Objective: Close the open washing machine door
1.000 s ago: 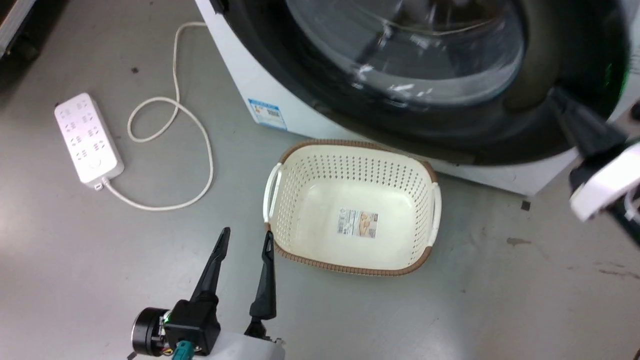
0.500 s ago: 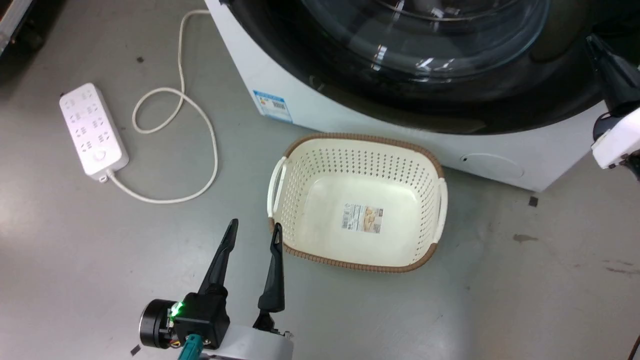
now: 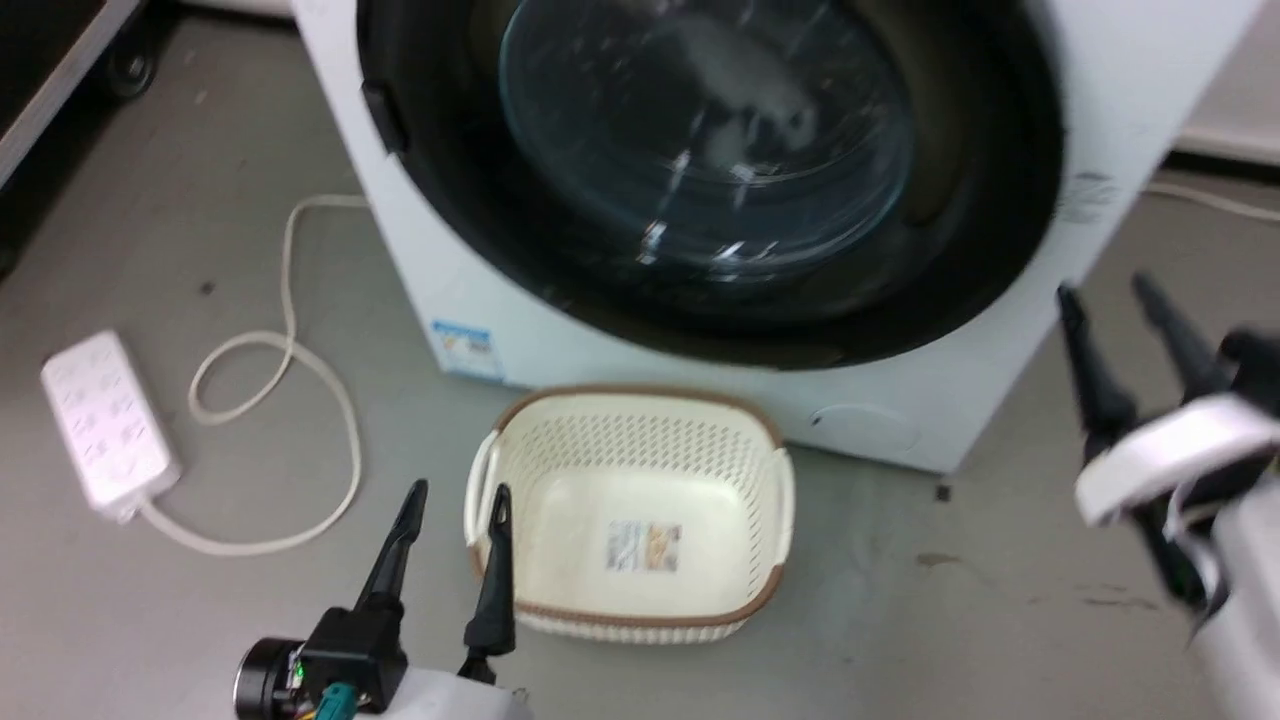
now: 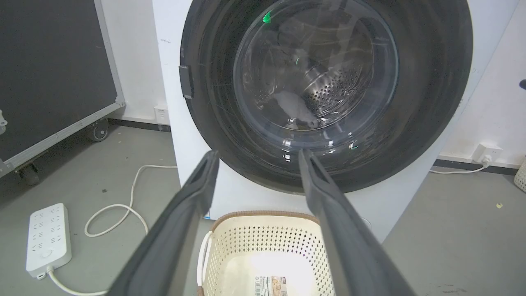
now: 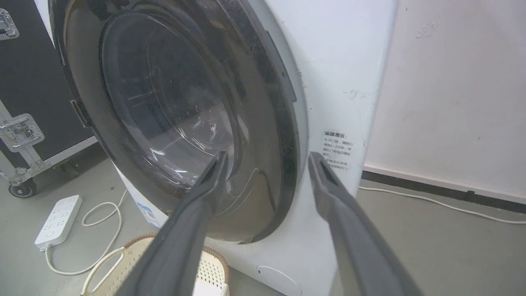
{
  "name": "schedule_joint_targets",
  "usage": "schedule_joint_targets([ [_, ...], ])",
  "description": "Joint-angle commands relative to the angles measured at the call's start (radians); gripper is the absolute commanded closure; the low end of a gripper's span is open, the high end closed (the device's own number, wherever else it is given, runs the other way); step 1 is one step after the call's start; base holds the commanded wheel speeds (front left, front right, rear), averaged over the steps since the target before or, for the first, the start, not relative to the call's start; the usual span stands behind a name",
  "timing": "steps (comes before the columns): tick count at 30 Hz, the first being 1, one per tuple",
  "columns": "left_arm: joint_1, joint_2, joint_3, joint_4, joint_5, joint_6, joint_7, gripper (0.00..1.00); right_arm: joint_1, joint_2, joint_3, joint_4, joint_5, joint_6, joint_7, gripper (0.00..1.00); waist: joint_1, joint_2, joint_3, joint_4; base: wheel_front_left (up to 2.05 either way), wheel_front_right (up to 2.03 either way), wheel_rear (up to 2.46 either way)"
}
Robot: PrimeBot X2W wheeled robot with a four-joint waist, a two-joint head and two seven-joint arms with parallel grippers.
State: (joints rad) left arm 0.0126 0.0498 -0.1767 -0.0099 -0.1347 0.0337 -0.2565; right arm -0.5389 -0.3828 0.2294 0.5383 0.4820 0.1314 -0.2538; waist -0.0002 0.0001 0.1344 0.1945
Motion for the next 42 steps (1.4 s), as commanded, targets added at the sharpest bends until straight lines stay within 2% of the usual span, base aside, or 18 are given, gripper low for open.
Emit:
schedule_joint_targets([
  [1, 0.017, 0.000, 0.011, 0.005, 0.002, -0.008, -0.005, 0.00, 0.066, 0.030, -0.034, -0.050, -0.034, -0.001, -0.007, 0.00, 0.0002, -0.0001, -0.065, -0.062, 0.00, 0.00, 0.00],
  [7, 0.043, 0.000, 0.039, 0.023, 0.005, -0.034, -0.005, 0.00, 0.302, 0.117, -0.165, -0.268, -0.165, -0.001, -0.008, 0.00, 0.0002, -0.0001, -0.109, -0.113, 0.00, 0.00, 0.00],
  [13, 0.058, 0.000, 0.059, 0.042, 0.006, -0.054, -0.005, 0.00, 0.488, 0.244, -0.257, -0.387, -0.245, -0.001, -0.008, 0.00, 0.0002, -0.0001, -0.131, -0.138, 0.00, 0.00, 0.00],
  [20, 0.080, 0.000, 0.058, 0.070, 0.020, -0.066, -0.005, 0.00, 0.604, 0.308, -0.275, -0.416, -0.335, -0.001, -0.008, 0.00, 0.0002, -0.0001, -0.142, -0.146, 0.00, 0.00, 0.00],
  [31, 0.076, 0.000, 0.058, 0.107, 0.018, -0.069, -0.005, 0.00, 0.624, 0.330, -0.275, -0.405, -0.371, -0.001, -0.008, 0.00, 0.0002, -0.0001, -0.143, -0.140, 0.00, 0.00, 0.00],
  [32, 0.072, 0.000, 0.058, 0.107, 0.018, -0.064, 0.001, 1.00, 0.614, 0.324, -0.275, -0.408, -0.367, 0.000, -0.003, 1.00, 0.0002, -0.0001, -0.143, -0.140, 0.00, 0.00, 0.00],
  [42, 0.067, -0.001, 0.064, 0.102, 0.024, -0.062, 0.015, 1.00, 0.609, 0.325, -0.273, -0.415, -0.373, 0.000, 0.011, 1.00, 0.0002, -0.0001, -0.142, -0.143, 0.00, 0.00, 0.00],
])
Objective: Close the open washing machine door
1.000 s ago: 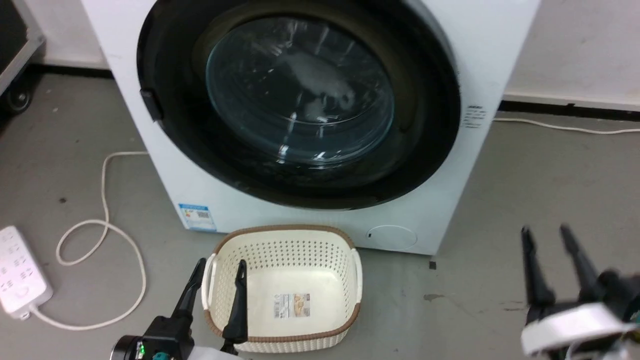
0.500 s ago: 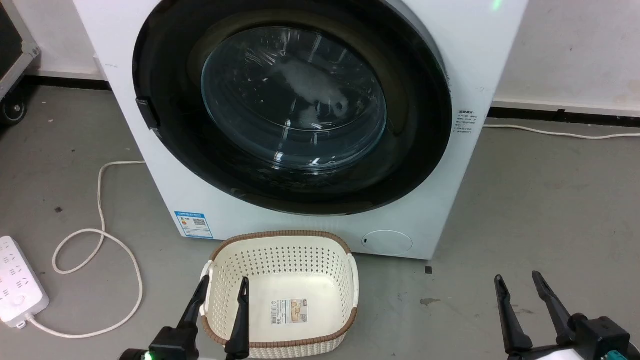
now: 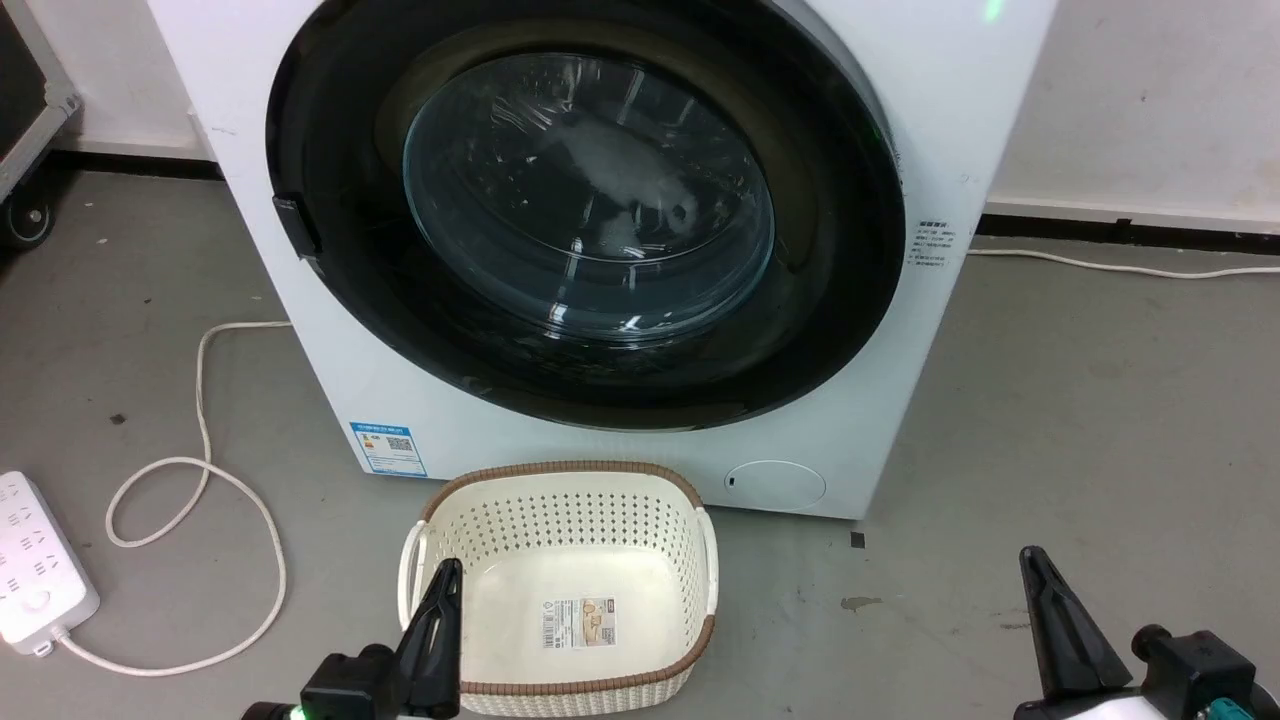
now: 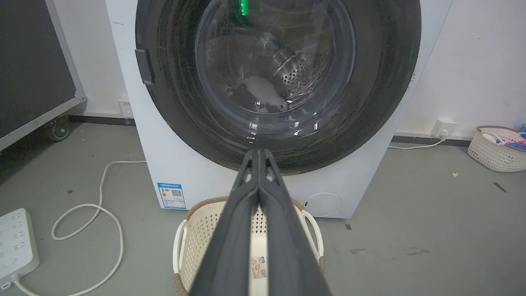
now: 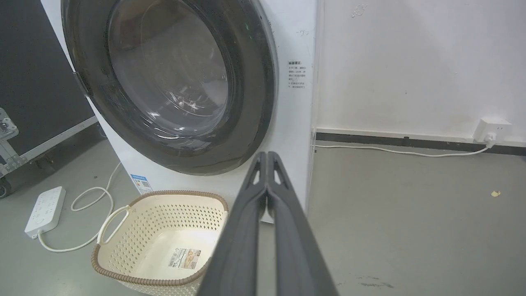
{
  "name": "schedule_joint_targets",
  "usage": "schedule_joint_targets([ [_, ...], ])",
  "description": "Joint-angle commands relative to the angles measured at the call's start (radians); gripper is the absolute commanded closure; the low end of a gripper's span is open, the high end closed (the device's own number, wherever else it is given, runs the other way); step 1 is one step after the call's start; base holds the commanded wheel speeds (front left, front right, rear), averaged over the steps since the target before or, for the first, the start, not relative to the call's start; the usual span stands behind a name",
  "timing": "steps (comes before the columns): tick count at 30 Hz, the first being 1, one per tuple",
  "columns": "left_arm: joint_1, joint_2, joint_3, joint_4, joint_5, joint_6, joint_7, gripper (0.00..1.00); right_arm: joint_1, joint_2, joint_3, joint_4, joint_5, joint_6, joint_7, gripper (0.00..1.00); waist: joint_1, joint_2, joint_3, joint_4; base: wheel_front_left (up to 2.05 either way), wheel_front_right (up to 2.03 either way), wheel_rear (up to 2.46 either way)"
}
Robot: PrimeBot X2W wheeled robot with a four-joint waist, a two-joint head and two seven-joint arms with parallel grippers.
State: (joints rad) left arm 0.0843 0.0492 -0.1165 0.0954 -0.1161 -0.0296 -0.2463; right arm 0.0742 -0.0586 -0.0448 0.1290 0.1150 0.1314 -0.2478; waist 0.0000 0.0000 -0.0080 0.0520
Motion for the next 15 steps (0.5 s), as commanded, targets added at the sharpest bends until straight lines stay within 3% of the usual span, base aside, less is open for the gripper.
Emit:
schedule_joint_targets([
  [1, -0.005, 0.000, 0.005, -0.004, 0.006, 0.002, 0.007, 1.00, -0.004, 0.001, 0.002, -0.006, -0.007, 0.000, 0.007, 1.00, 0.0000, 0.0000, 0.000, -0.001, 0.00, 0.00, 0.00],
  [15, -0.014, 0.000, 0.017, -0.014, 0.019, 0.005, 0.034, 1.00, -0.012, 0.001, 0.007, -0.020, -0.019, 0.000, 0.033, 1.00, 0.0000, 0.0000, 0.001, -0.007, 0.00, 0.00, 0.00],
])
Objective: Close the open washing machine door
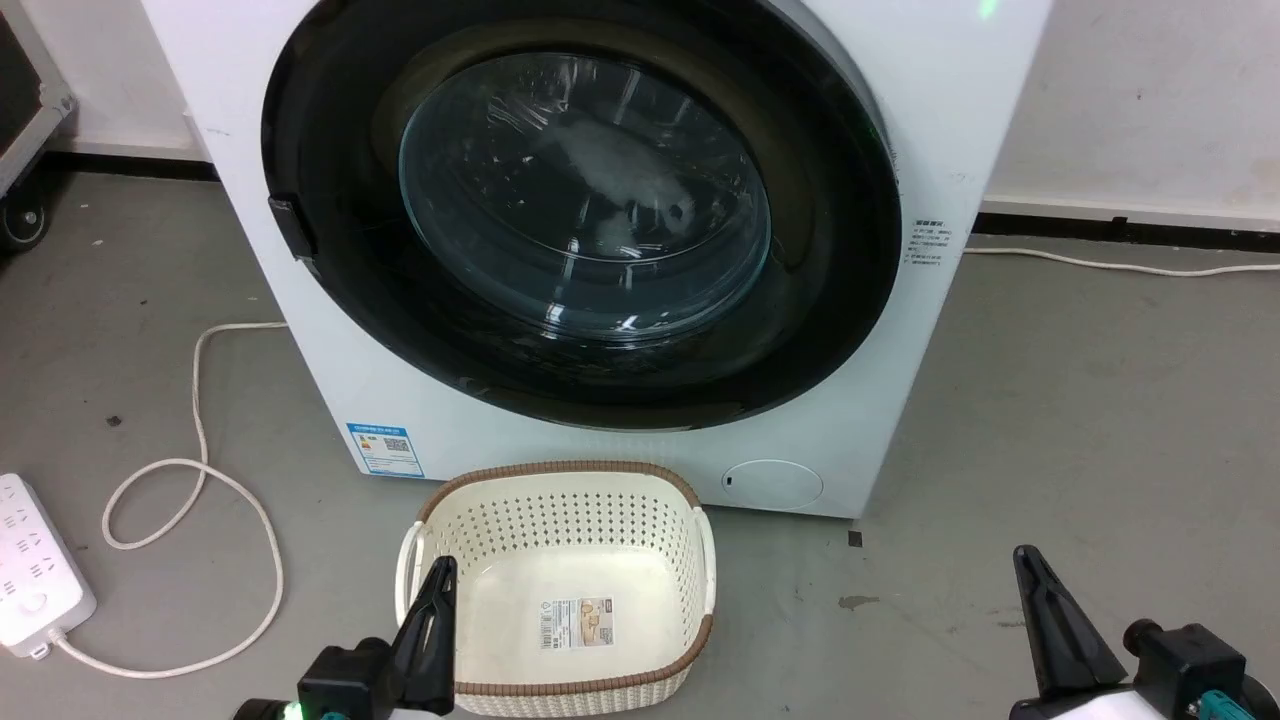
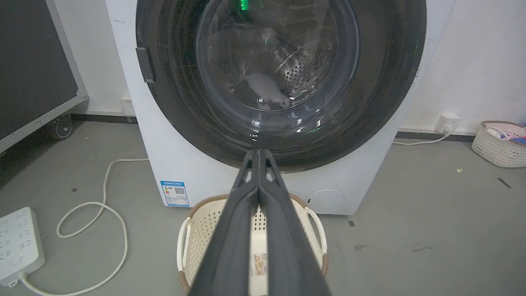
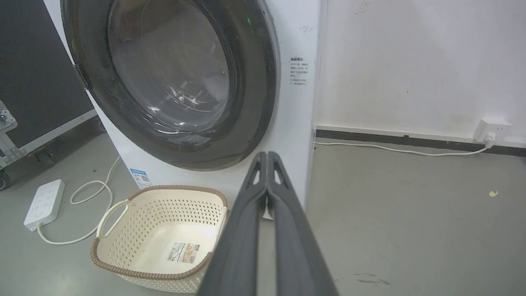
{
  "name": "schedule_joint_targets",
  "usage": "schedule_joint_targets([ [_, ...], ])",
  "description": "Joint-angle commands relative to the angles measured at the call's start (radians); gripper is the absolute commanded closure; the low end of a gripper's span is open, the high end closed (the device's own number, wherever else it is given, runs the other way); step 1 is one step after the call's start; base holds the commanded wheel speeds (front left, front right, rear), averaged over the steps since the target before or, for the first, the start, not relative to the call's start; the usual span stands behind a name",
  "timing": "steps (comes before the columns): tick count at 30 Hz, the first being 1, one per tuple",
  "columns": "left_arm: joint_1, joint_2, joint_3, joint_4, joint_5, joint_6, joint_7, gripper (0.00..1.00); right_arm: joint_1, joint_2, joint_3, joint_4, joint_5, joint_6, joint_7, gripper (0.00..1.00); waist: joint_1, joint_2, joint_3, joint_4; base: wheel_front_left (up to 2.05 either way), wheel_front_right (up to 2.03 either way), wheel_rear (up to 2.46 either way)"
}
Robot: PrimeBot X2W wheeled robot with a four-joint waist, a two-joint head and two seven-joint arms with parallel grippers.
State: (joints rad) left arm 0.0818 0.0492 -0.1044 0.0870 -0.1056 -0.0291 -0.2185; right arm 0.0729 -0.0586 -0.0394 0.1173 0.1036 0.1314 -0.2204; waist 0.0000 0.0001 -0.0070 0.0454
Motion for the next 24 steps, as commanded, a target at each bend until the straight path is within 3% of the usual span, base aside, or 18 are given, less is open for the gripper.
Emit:
schedule_joint_targets([
  [1, -0.012, 0.000, 0.006, -0.007, 0.009, 0.004, 0.008, 1.00, -0.012, 0.001, 0.002, -0.009, -0.008, 0.000, 0.008, 1.00, 0.0000, -0.0001, 0.000, -0.001, 0.00, 0.00, 0.00],
  [24, -0.027, 0.000, 0.028, -0.025, 0.030, 0.010, 0.055, 1.00, -0.025, 0.003, 0.010, -0.033, -0.029, 0.000, 0.055, 1.00, 0.0000, -0.0001, 0.002, -0.011, 0.00, 0.00, 0.00],
])
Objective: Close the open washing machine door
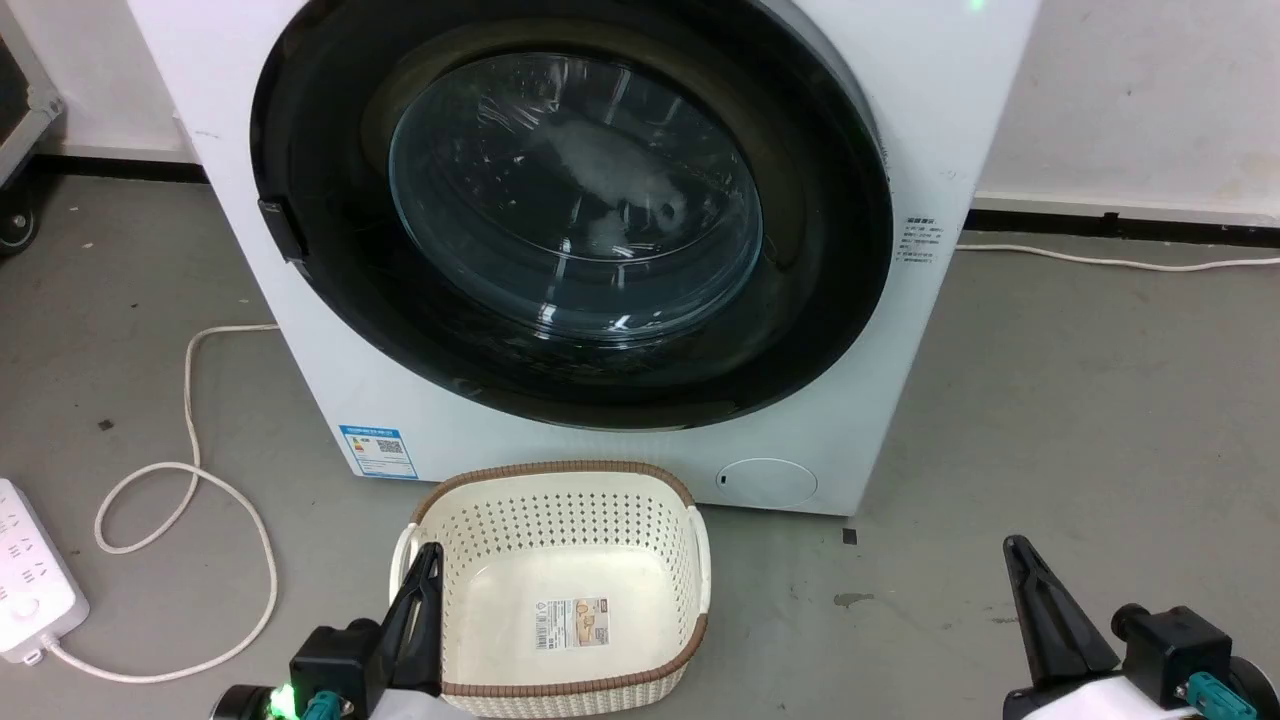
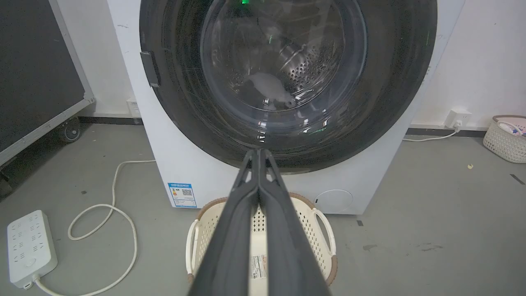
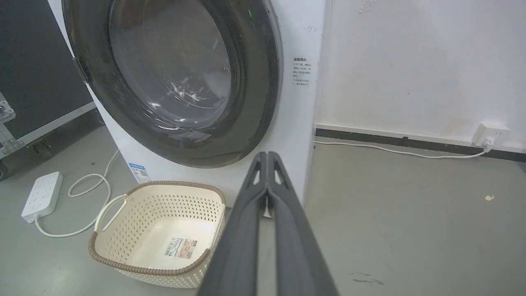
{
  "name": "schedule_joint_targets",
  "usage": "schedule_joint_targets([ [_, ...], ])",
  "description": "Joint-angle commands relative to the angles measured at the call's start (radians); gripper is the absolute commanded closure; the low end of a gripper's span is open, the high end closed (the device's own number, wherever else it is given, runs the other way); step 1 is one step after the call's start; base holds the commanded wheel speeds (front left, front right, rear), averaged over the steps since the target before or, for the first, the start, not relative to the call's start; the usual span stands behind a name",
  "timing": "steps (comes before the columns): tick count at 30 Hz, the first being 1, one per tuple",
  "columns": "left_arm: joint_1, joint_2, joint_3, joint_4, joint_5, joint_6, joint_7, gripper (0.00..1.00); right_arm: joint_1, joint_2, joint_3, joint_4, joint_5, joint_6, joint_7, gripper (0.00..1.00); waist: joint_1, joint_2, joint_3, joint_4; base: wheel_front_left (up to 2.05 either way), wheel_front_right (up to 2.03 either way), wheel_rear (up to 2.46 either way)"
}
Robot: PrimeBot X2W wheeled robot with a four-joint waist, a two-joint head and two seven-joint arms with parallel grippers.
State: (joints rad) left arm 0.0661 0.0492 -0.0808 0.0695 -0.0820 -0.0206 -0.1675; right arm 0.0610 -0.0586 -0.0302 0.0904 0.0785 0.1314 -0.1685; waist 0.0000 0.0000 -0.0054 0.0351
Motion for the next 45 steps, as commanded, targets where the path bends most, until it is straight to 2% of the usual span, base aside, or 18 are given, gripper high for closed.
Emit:
schedule_joint_targets([
  [1, -0.012, 0.000, 0.005, -0.008, 0.008, 0.002, 0.006, 1.00, -0.014, 0.003, 0.001, -0.008, -0.005, 0.000, 0.005, 1.00, 0.0000, 0.0000, 0.000, -0.001, 0.00, 0.00, 0.00],
  [45, -0.042, 0.001, 0.047, -0.042, 0.049, 0.012, 0.095, 1.00, -0.040, 0.006, 0.017, -0.053, -0.046, -0.001, 0.096, 1.00, 0.0000, 0.0000, 0.003, -0.020, 0.00, 0.00, 0.00],
])
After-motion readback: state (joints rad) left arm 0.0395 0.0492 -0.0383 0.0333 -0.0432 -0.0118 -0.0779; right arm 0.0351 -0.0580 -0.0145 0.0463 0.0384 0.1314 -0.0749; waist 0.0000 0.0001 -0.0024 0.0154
